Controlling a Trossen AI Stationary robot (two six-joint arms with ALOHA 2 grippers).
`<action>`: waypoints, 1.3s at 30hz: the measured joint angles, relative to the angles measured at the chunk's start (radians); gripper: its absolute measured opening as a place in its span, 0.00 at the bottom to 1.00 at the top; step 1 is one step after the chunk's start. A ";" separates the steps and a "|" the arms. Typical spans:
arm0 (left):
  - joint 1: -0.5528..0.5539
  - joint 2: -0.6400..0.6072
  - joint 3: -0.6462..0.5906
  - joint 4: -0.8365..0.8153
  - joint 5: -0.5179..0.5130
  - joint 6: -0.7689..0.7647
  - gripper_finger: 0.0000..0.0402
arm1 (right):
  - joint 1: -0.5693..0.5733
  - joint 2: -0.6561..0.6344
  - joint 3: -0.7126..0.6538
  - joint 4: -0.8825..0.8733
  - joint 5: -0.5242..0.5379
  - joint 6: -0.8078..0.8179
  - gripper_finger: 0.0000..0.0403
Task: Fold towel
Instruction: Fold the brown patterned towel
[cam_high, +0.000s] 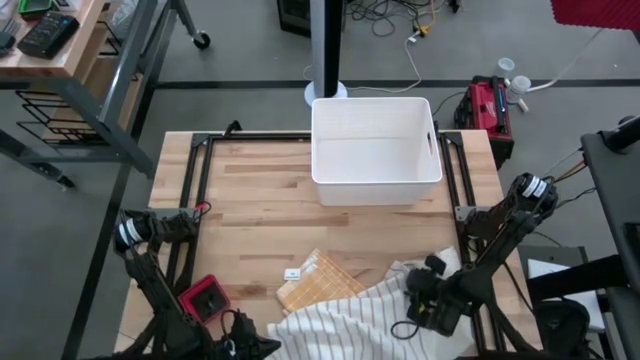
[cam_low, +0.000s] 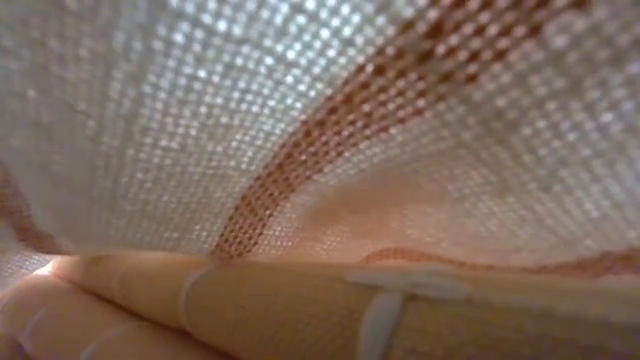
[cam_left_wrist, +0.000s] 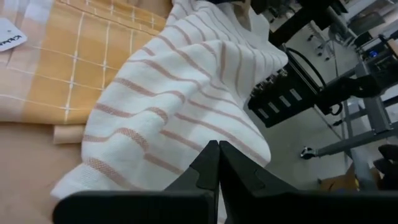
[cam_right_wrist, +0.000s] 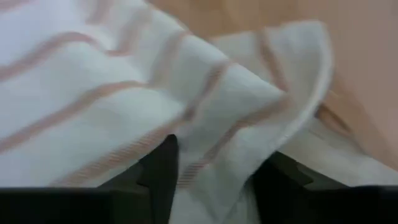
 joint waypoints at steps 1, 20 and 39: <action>0.000 0.000 0.000 0.000 0.000 0.000 0.00 | -0.001 0.000 0.000 0.035 0.004 -0.030 0.36; 0.009 0.036 0.000 0.007 0.125 -0.089 0.02 | 0.172 -0.170 0.071 0.124 0.263 -0.095 0.00; 0.036 0.104 0.101 -0.382 0.292 -0.396 0.36 | 0.187 -0.166 0.069 0.115 0.270 -0.091 0.01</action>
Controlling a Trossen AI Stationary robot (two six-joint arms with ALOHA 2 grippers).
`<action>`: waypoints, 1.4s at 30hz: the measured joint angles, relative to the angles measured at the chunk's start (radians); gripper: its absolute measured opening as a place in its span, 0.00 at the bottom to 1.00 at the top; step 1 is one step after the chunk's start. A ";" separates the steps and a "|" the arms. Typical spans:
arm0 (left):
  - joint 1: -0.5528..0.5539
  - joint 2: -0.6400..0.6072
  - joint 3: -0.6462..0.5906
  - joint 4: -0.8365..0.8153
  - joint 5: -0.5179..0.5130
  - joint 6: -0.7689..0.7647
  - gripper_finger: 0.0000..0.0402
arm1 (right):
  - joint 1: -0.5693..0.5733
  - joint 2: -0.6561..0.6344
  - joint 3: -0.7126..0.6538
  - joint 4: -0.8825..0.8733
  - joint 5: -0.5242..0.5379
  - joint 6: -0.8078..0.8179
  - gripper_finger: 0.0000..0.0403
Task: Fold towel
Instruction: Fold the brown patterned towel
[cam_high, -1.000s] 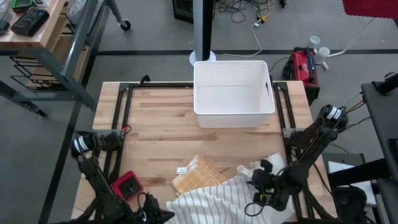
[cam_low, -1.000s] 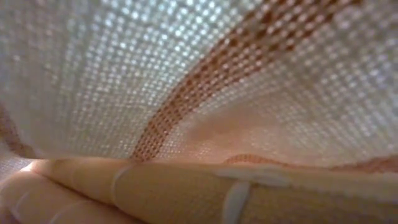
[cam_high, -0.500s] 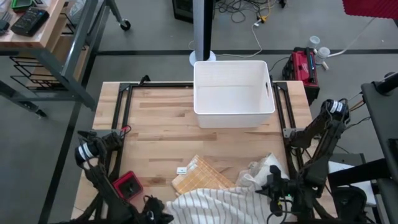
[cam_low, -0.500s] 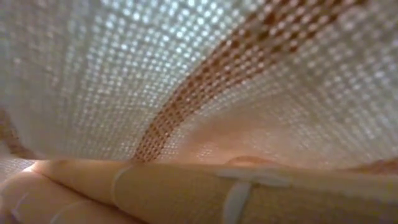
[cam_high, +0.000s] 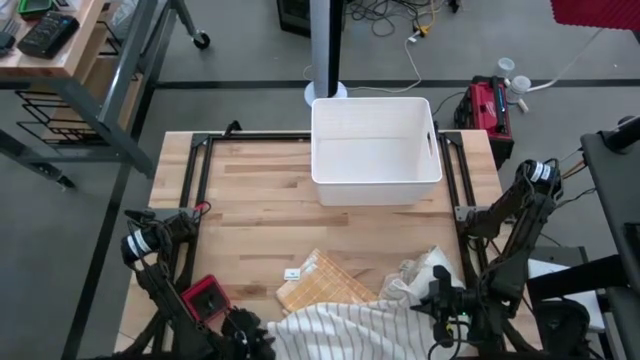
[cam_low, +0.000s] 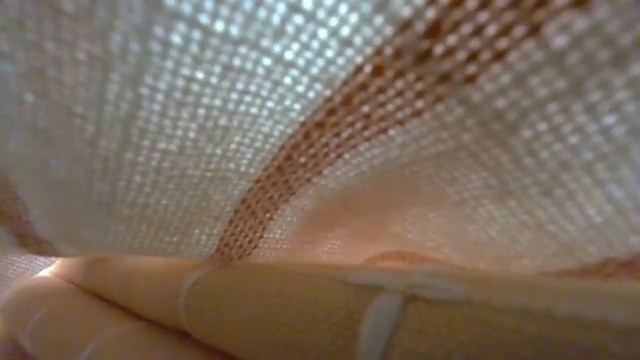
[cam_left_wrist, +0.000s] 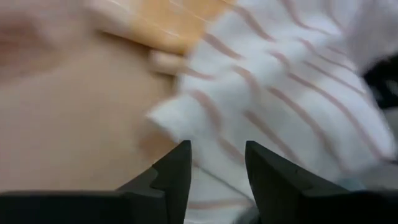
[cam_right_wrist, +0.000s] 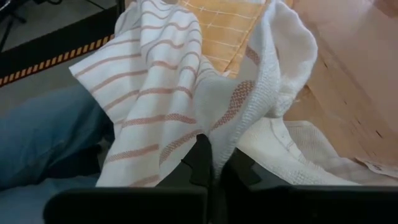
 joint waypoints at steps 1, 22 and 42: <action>0.000 0.000 0.006 -0.041 0.007 -0.018 0.35 | 0.000 0.000 0.000 0.000 0.000 0.000 0.01; 0.048 0.000 -0.085 0.234 -0.057 0.195 0.29 | 0.000 0.001 0.000 0.000 0.001 -0.019 0.02; 0.000 -0.026 0.146 0.050 -0.387 0.481 0.00 | 0.001 -0.035 -0.002 0.001 0.103 -0.171 0.02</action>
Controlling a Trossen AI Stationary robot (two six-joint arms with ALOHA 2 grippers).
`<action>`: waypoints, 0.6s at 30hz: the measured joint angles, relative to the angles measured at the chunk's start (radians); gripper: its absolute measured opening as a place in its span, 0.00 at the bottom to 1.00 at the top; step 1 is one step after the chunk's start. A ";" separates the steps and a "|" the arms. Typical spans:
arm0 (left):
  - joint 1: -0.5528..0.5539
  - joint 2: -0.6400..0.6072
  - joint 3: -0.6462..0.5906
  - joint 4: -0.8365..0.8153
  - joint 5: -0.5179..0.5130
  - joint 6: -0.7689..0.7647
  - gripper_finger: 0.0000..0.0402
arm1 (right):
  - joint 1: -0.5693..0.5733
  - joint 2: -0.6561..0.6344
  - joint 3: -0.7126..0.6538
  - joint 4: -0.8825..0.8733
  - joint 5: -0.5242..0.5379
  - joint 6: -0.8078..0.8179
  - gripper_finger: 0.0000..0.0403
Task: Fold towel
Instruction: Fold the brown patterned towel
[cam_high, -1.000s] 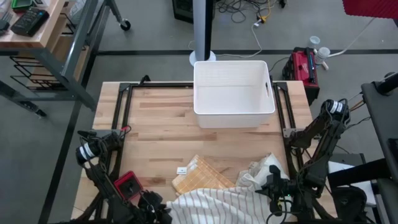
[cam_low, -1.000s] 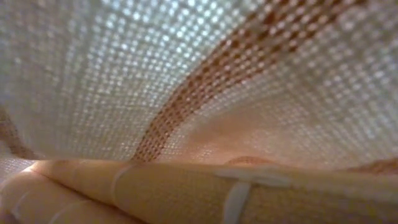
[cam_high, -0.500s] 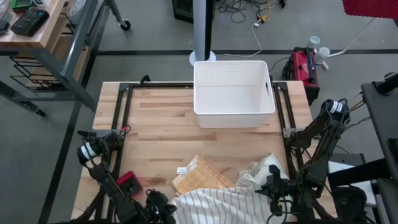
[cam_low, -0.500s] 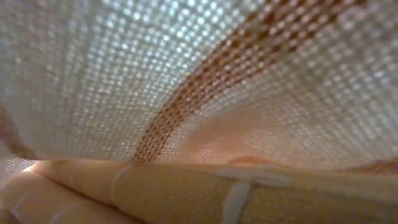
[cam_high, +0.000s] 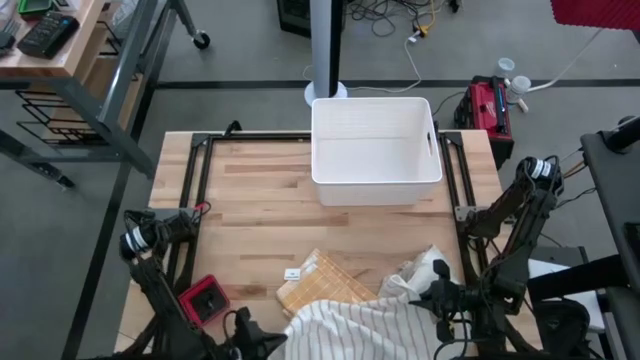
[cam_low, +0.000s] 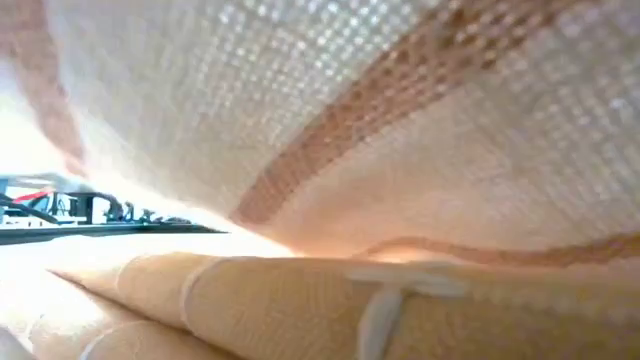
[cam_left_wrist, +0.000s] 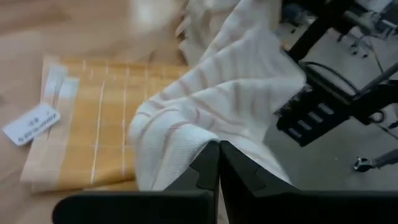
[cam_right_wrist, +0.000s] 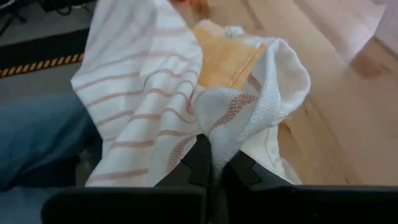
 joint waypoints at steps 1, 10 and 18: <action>-0.003 0.000 0.025 -0.030 -0.006 0.005 0.00 | -0.001 0.000 0.000 0.000 -0.010 -0.001 0.02; -0.002 0.002 0.101 -0.097 -0.014 0.052 0.00 | -0.006 0.000 0.000 -0.093 -0.025 -0.027 0.23; -0.002 0.004 0.079 -0.096 -0.011 0.028 0.00 | -0.041 0.038 0.001 -0.129 -0.058 -0.013 0.34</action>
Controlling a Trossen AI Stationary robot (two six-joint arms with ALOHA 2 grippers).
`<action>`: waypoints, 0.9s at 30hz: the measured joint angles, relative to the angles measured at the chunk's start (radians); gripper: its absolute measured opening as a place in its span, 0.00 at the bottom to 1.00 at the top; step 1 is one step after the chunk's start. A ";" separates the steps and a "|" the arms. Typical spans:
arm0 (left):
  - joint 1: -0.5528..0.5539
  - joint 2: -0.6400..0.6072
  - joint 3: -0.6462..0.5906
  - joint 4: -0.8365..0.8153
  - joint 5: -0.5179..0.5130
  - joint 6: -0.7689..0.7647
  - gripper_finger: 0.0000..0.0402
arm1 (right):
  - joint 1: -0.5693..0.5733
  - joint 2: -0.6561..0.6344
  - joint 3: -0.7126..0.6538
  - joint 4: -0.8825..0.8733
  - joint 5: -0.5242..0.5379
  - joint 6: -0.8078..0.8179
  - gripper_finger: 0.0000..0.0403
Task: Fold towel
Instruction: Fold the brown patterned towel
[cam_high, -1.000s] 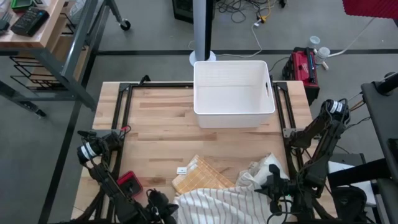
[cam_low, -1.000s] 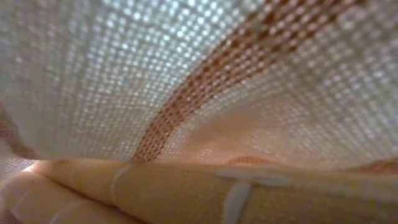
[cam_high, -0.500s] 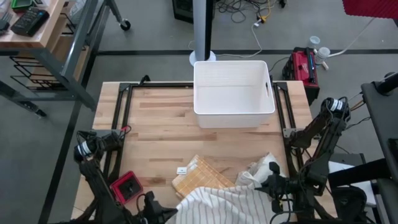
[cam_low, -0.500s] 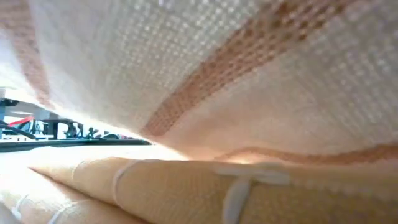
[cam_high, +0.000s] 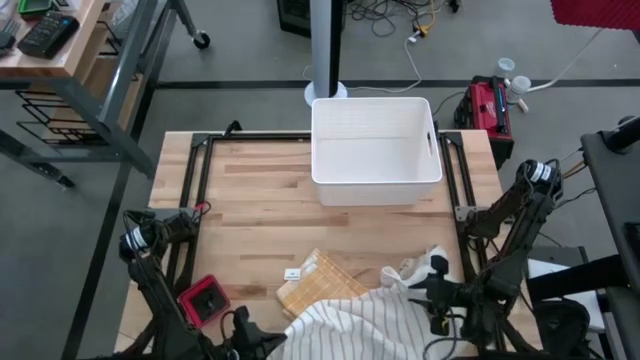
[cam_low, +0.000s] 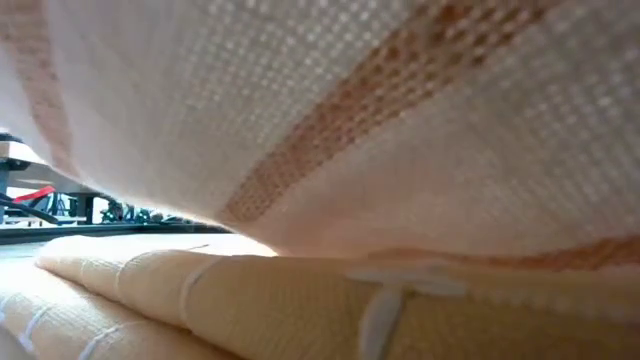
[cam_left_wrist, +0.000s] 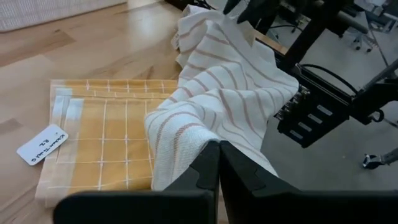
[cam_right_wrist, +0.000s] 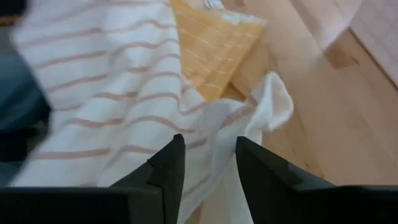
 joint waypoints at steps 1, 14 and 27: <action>0.000 0.000 -0.002 0.000 0.000 -0.002 0.00 | -0.008 0.008 0.000 -0.013 -0.009 0.011 0.34; 0.000 0.001 -0.005 0.001 0.001 -0.002 0.00 | -0.153 0.105 0.000 -0.105 -0.115 0.068 0.34; 0.000 0.001 -0.018 0.001 0.002 -0.001 0.00 | -0.262 0.105 0.000 -0.036 -0.290 -0.031 0.39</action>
